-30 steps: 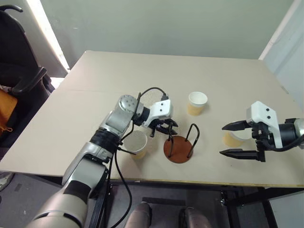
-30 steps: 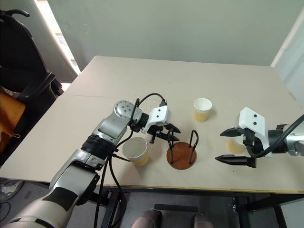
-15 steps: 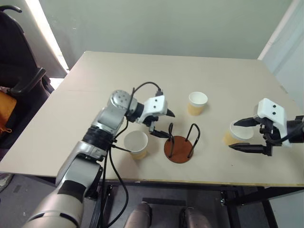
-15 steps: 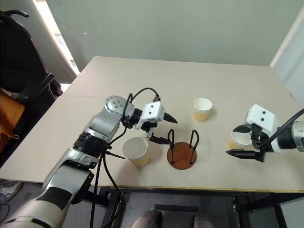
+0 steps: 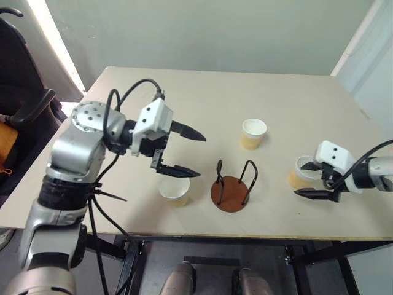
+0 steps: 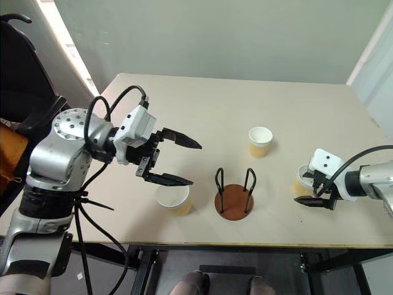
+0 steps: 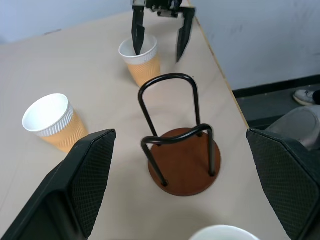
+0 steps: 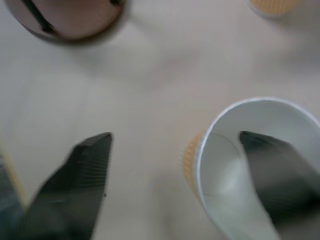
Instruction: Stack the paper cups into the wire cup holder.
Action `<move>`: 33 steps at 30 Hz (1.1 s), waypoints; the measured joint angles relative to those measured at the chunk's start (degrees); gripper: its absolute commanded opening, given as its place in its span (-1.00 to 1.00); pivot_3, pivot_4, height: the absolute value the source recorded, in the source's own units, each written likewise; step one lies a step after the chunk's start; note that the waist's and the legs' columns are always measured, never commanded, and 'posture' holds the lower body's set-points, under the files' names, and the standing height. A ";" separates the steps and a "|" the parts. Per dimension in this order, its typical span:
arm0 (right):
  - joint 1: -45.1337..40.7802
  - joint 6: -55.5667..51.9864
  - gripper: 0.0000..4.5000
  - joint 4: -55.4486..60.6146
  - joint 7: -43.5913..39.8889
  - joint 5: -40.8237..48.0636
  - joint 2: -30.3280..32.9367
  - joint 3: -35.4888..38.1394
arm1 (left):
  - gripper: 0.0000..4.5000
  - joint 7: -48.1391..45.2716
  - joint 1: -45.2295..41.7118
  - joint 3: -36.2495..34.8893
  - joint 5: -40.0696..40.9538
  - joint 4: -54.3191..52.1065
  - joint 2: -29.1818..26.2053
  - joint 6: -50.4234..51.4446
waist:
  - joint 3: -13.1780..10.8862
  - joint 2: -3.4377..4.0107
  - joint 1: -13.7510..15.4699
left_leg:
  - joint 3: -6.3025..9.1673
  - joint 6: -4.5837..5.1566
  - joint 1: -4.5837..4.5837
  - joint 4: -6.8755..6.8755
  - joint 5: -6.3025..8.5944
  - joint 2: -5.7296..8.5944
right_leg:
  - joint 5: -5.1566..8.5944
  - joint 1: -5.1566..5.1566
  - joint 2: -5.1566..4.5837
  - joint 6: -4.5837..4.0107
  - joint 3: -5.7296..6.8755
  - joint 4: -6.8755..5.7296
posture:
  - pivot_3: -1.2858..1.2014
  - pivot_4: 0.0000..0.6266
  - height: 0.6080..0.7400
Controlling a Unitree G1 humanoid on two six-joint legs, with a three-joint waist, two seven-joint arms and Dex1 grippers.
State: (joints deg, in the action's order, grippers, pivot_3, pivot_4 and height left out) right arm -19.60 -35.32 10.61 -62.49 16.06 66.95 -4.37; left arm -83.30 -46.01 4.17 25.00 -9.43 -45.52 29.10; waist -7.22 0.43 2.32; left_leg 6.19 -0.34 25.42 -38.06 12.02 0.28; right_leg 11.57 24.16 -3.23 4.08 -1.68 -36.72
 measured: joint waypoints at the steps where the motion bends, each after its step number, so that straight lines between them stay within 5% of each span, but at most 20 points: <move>1: -0.16 0.46 0.26 -0.65 0.12 -0.80 -0.30 -0.59 | 1.00 0.63 0.16 -0.21 0.18 -0.81 -0.54 0.64 | 0.00 0.00 0.00 | 0.00 0.00 -0.02 0.00 0.00 -0.02 | -0.01 -0.01 0.00 -0.03 0.00 -0.01 | 0.03 -0.52 1.00; 9: -2.65 2.43 -0.99 -3.35 -1.19 -2.80 -3.48 -1.94 | 1.00 5.02 0.17 -1.40 2.22 -3.17 -2.84 3.87 | 0.00 0.01 -0.26 | -0.13 -0.07 -0.20 0.10 0.03 -0.11 | 0.16 -0.02 -0.01 -0.71 0.01 -0.06 | 0.03 -0.52 1.00; 15: -4.99 1.57 -0.99 -0.62 -11.13 2.51 1.89 0.66 | 1.00 6.02 0.73 -3.58 4.72 -3.33 -4.91 4.85 | -0.01 0.03 -0.44 | -0.18 -0.22 -0.18 0.18 0.13 -0.12 | 0.24 0.04 0.00 -0.82 0.01 -0.05 | 0.03 -0.52 1.00; 22: -26.19 -3.89 -0.99 3.64 -18.86 15.58 1.20 5.71 | 1.00 6.00 5.35 -7.65 7.37 -4.28 -8.50 5.10 | 0.02 -0.03 -1.40 | -0.23 -0.37 -0.34 0.54 0.07 -0.22 | 0.58 0.12 0.14 -1.16 -0.01 -0.08 | 0.03 -0.52 1.00; 27: -35.55 -4.15 -0.99 5.46 -23.48 17.48 -6.40 -1.97 | 1.00 6.38 7.57 -8.13 8.38 -5.32 -9.35 5.16 | 0.02 -0.05 -1.57 | -0.23 -0.41 -0.45 0.72 0.01 -0.30 | 0.68 0.19 0.17 -1.34 0.04 -0.19 | 0.03 -0.52 1.00; 33: -36.84 -1.13 -0.99 5.14 -26.51 13.78 -11.37 -9.92 | 1.00 7.71 8.65 -8.05 8.74 -5.87 -9.28 5.15 | 0.02 -0.04 -1.55 | -0.21 -0.41 -0.45 0.84 0.00 -0.28 | 0.64 0.26 0.09 -1.49 0.06 -0.21 | 0.03 -0.52 1.00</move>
State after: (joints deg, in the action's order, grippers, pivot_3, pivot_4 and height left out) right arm -56.44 -36.44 15.75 -89.00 29.83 55.57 -14.29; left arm -75.59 -37.36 -3.88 33.74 -15.30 -54.81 34.25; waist -7.20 0.39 0.77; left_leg 5.98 -0.75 24.98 -37.22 12.02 0.00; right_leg 12.20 24.41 -3.14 2.59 -1.62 -36.93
